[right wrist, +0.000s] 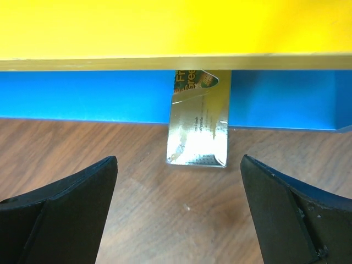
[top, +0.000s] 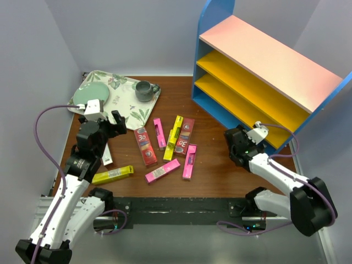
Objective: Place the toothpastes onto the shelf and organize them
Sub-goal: Place the toothpaste on the shelf, then pick up the toothpaste from the center of the board.
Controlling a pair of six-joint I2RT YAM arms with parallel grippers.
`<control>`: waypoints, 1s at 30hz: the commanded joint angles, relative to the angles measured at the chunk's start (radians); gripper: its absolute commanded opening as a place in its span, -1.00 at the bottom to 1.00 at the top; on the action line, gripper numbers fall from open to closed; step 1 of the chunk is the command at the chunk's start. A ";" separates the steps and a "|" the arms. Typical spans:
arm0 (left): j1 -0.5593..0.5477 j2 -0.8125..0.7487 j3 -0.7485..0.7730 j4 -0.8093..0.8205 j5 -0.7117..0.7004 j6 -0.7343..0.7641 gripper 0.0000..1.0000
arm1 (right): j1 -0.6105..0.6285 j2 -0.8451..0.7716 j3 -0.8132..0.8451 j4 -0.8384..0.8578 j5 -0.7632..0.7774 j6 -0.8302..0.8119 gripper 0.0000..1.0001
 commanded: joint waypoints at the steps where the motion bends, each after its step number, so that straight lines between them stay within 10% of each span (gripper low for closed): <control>1: 0.003 0.007 -0.006 0.039 0.003 0.012 0.99 | -0.002 -0.086 0.041 -0.086 -0.055 -0.122 0.97; 9: 0.011 0.060 -0.017 0.030 -0.073 -0.034 1.00 | -0.002 -0.154 0.084 -0.097 -0.320 -0.409 0.97; 30: 0.382 0.289 -0.014 -0.073 -0.376 -0.181 0.99 | -0.002 -0.237 0.009 0.014 -0.656 -0.524 0.97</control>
